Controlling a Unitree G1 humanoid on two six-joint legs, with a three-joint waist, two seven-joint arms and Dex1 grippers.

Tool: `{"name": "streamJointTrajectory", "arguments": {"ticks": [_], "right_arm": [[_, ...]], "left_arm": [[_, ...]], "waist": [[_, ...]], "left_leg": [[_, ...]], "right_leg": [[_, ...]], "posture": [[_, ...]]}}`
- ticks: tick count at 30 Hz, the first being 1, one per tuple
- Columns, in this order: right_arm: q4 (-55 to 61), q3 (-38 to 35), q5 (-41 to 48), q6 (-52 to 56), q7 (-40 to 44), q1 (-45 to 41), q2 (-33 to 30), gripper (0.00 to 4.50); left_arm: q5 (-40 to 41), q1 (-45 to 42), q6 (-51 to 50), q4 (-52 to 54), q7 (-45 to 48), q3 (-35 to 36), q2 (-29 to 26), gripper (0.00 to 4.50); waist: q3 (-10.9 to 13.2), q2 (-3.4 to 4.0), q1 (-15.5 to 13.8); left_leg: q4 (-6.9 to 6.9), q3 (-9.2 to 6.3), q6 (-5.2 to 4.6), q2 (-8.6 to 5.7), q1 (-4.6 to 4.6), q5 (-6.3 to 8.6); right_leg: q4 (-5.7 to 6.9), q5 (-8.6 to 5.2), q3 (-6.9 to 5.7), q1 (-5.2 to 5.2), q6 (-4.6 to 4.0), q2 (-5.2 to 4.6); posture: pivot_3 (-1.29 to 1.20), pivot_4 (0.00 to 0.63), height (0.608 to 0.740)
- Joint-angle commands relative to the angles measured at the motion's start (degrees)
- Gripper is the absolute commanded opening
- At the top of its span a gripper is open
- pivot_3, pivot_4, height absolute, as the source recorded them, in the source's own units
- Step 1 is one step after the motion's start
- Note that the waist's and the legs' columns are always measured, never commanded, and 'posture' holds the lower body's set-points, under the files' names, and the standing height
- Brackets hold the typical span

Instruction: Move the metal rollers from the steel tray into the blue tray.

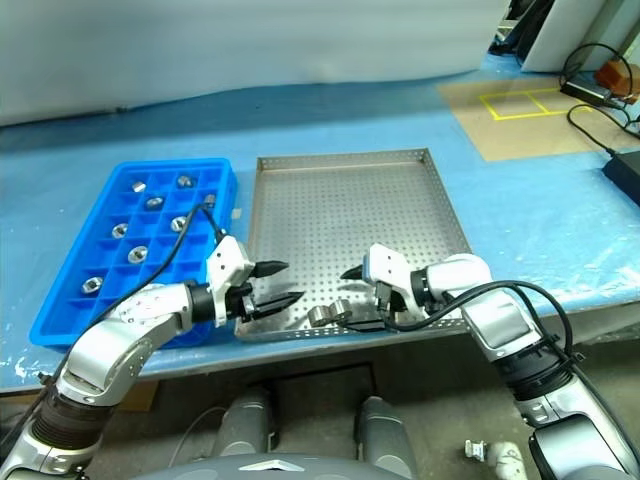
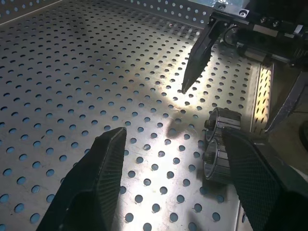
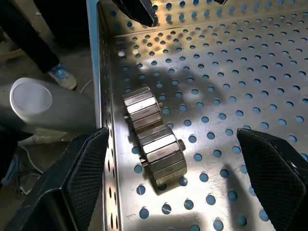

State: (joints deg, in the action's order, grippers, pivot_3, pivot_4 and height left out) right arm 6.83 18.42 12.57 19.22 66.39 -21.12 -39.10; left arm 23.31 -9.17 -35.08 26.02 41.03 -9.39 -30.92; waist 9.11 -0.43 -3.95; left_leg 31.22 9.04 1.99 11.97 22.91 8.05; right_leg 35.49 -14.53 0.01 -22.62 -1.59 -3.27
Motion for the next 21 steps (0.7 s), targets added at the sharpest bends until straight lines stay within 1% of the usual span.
{"name": "streamJointTrajectory", "arguments": {"ticks": [1, 10, 13, 19, 20, 21], "right_arm": [[-0.9, 0.7, -1.8, -0.2, -0.5, 0.1, 0.3, 4.43], [-1.4, 1.0, -2.3, 0.2, -1.1, 1.1, 1.1, 4.43], [-2.7, 1.4, -3.1, -1.3, -1.4, 1.5, 1.3, 3.86], [-4.9, 1.4, -5.1, -3.8, -2.8, 2.5, 2.2, 1.84], [-5.2, 1.3, -5.3, -4.1, -2.7, 2.8, 2.2, 1.44], [-5.4, 1.3, -5.4, -4.4, -2.7, 3.0, 2.2, 1.22]], "left_arm": [[1.1, -1.0, -1.3, 3.3, -0.7, 0.5, 0.3, 3.34], [1.1, -0.4, -2.0, 3.8, -1.4, 0.5, 0.6, 3.34], [1.1, 0.2, -1.4, 3.4, -1.0, 0.7, 0.5, 3.34], [1.3, -0.9, -2.3, 3.4, -1.2, 0.7, 0.7, 3.34], [1.5, -1.1, -2.6, 3.6, -1.3, 0.8, 0.7, 3.34], [1.6, -1.4, -3.0, 3.8, -1.4, 0.8, 0.7, 3.34]], "waist": [[0.0, 0.0, 0.0], [0.0, 0.01, 0.0], [0.0, 0.0, 0.0], [0.0, 0.0, 0.0], [0.0, 0.01, 0.0], [0.0, 0.01, 0.0]], "left_leg": [[0.01, 0.0, 0.0, 0.0, -0.01, 0.0], [0.02, 0.0, -0.01, 0.0, -0.07, 0.0], [0.01, 0.0, -0.02, 0.0, -0.21, 0.01], [0.01, 0.01, -0.05, -0.02, -0.22, 0.03], [0.01, 0.01, -0.05, -0.01, -0.23, 0.03], [0.01, 0.01, -0.05, -0.01, -0.23, 0.03]], "right_leg": [[0.0, 0.0, 0.0, 0.01, 0.0, 0.0], [0.0, 0.0, 0.0, 0.07, 0.0, 0.0], [-0.02, -0.01, 0.0, 0.21, -0.01, 0.0], [-0.05, -0.01, 0.01, 0.24, 0.0, -0.02], [-0.05, -0.01, 0.01, 0.25, 0.0, -0.01], [-0.05, -0.01, 0.01, 0.24, 0.0, -0.01]], "posture": [[-0.03, 0.15, 0.74], [-0.03, 0.15, 0.74], [-0.04, 0.15, 0.74], [-0.04, 0.15, 0.74], [-0.04, 0.15, 0.74], [-0.04, 0.15, 0.74]]}}
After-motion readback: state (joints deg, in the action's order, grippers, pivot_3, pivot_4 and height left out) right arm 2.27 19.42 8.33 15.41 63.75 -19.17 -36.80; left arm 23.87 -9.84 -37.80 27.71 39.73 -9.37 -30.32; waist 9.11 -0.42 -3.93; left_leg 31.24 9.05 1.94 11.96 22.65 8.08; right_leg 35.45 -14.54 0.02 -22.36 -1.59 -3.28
